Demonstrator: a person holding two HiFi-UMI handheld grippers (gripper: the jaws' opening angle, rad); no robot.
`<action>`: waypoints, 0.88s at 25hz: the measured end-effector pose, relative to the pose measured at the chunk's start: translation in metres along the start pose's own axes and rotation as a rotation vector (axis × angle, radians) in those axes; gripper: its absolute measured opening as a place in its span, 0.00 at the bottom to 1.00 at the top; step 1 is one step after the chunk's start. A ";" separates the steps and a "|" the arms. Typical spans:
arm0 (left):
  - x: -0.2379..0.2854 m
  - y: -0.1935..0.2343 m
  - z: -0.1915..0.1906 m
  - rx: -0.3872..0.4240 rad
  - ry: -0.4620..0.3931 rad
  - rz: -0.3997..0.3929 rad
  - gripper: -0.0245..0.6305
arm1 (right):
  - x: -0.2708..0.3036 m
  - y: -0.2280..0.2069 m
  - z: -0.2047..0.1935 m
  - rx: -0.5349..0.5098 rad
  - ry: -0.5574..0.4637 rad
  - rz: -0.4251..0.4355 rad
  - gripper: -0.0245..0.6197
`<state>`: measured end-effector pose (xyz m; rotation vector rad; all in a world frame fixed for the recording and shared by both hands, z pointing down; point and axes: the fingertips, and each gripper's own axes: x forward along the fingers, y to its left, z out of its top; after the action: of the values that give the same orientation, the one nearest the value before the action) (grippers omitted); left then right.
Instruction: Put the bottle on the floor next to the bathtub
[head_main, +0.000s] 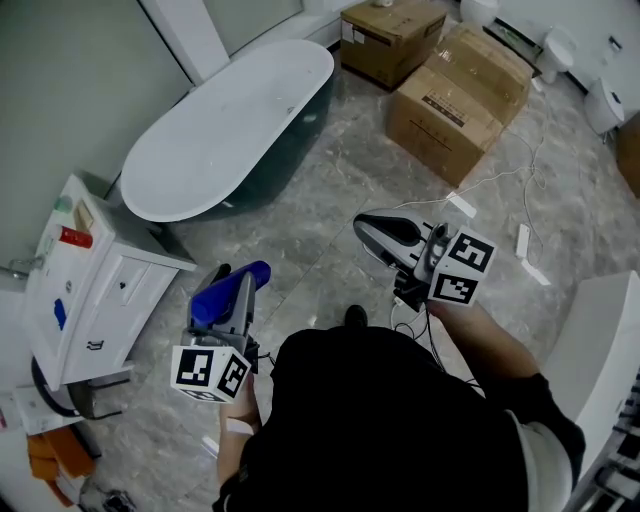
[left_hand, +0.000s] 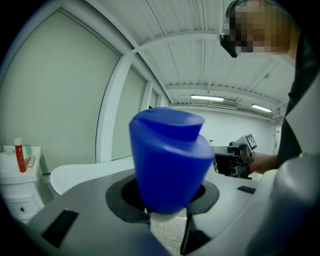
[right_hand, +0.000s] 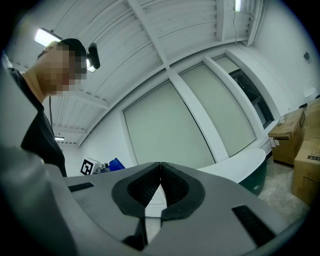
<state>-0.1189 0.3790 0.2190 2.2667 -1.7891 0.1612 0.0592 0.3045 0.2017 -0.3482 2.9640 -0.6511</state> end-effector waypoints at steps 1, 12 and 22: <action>0.007 0.001 0.000 0.006 0.007 -0.007 0.28 | 0.001 -0.006 0.001 0.006 0.001 -0.006 0.08; 0.094 0.057 0.003 -0.004 0.043 -0.107 0.28 | 0.054 -0.070 0.019 0.016 0.002 -0.084 0.08; 0.219 0.143 0.053 0.077 0.057 -0.284 0.28 | 0.156 -0.161 0.063 0.029 -0.058 -0.187 0.08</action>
<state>-0.2083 0.1279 0.2379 2.5121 -1.4367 0.2416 -0.0514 0.0992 0.2076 -0.6362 2.8865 -0.6888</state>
